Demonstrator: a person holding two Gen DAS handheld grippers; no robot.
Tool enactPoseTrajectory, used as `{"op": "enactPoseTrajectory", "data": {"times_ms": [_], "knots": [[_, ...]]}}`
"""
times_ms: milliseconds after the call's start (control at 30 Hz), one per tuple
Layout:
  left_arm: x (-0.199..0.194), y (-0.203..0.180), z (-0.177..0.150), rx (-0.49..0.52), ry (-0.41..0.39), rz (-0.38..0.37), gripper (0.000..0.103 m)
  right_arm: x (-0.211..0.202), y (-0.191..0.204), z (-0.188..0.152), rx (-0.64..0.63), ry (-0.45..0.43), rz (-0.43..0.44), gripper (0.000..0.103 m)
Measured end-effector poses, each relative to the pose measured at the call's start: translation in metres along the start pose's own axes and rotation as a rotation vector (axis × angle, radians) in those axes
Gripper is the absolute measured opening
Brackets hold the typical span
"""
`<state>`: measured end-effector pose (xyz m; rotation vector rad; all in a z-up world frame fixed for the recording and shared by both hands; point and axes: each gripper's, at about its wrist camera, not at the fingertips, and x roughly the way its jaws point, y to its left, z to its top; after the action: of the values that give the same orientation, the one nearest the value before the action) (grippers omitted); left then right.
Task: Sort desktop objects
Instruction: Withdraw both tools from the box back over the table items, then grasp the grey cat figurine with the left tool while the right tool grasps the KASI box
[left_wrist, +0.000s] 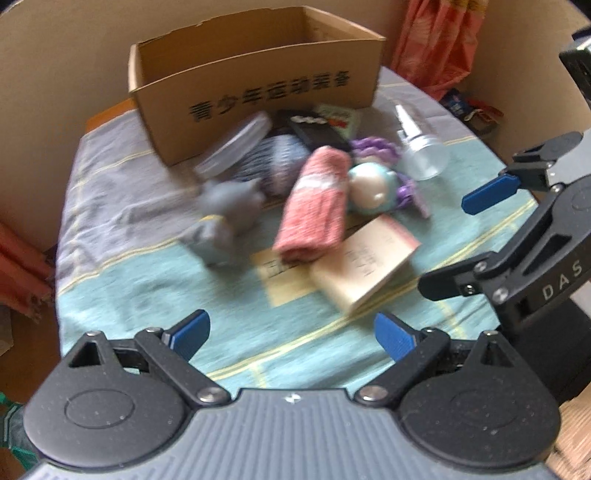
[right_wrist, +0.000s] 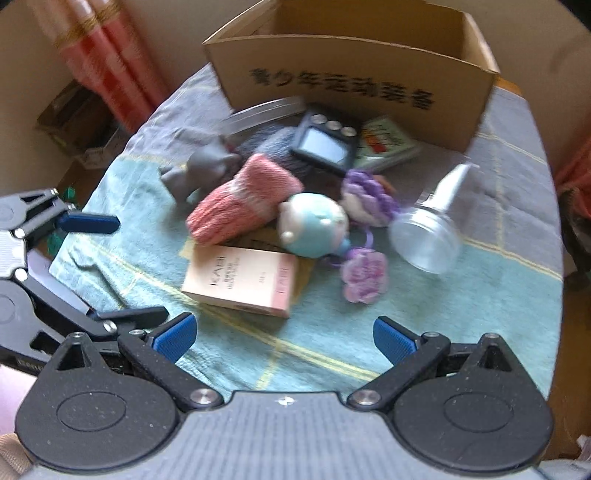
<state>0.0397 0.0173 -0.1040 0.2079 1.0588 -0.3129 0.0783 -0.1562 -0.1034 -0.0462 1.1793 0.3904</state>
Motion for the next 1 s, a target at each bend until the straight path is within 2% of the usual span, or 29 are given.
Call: {"op": "enactPoseTrajectory", "data": {"times_ms": [100, 267, 400, 533, 633, 767, 1000], "knots": [[-0.001, 0.015, -0.006, -0.007, 0.002, 0.027, 0.096, 0.010, 0.013, 0.006, -0.018, 0.022, 0.014, 0.103], [-0.001, 0.038, -0.014, -0.047, 0.004, 0.042, 0.096, 0.029, 0.022, 0.017, 0.033, 0.049, 0.031, 0.103], [-0.001, 0.053, -0.014, -0.036, -0.014, 0.033, 0.096, 0.041, 0.028, 0.022, 0.039, 0.049, -0.025, 0.103], [0.002, 0.064, -0.006, -0.004, -0.049, 0.028, 0.096, 0.048, 0.033, 0.024, 0.020, 0.042, -0.042, 0.103], [0.008, 0.067, 0.003, 0.022, -0.074, 0.020, 0.096, 0.051, 0.038, 0.026, -0.015, 0.031, -0.050, 0.101], [0.013, 0.064, 0.018, 0.066, -0.125, 0.002, 0.096, 0.053, 0.044, 0.027, -0.054, 0.044, -0.048, 0.089], [0.031, 0.051, 0.039, 0.139, -0.144, -0.030, 0.093, 0.053, 0.046, 0.026, -0.077, 0.041, -0.044, 0.087]]}}
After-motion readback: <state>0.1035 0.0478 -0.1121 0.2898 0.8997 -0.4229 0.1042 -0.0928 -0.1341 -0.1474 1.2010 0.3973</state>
